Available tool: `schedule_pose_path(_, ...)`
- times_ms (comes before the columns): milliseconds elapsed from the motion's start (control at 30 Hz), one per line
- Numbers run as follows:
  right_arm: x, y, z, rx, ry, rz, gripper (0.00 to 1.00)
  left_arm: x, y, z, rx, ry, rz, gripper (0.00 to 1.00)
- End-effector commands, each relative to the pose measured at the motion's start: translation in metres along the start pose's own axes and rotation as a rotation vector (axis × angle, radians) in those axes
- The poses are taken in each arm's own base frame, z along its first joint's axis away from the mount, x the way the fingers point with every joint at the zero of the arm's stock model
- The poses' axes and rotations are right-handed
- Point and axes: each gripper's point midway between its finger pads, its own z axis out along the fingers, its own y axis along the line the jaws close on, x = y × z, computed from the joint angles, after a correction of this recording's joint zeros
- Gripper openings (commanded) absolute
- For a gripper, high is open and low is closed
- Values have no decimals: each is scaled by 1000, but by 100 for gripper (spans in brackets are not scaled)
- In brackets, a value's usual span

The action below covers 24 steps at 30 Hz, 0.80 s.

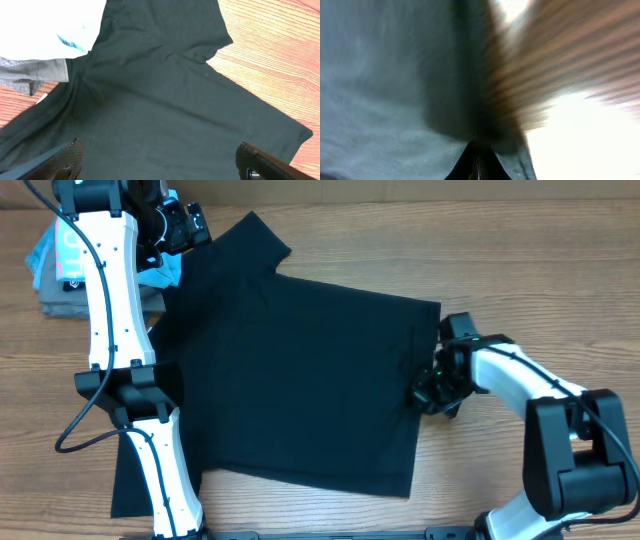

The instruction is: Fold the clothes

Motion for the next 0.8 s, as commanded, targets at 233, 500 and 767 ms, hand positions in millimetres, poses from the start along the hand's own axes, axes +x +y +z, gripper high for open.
schedule_pose_path(233, -100, -78, -49, 106, -242, 236, 4, -1, -6, -17, 33, -32, 22, 100)
schedule_pose_path(500, -151, -80, -122, 45, -373, 264, 4, 8, -29, -14, 138, 7, 123, 100)
schedule_pose_path(767, -146, -50, -212, 39, -401, 217, 19, 16, -51, -27, 171, -8, 183, 100)
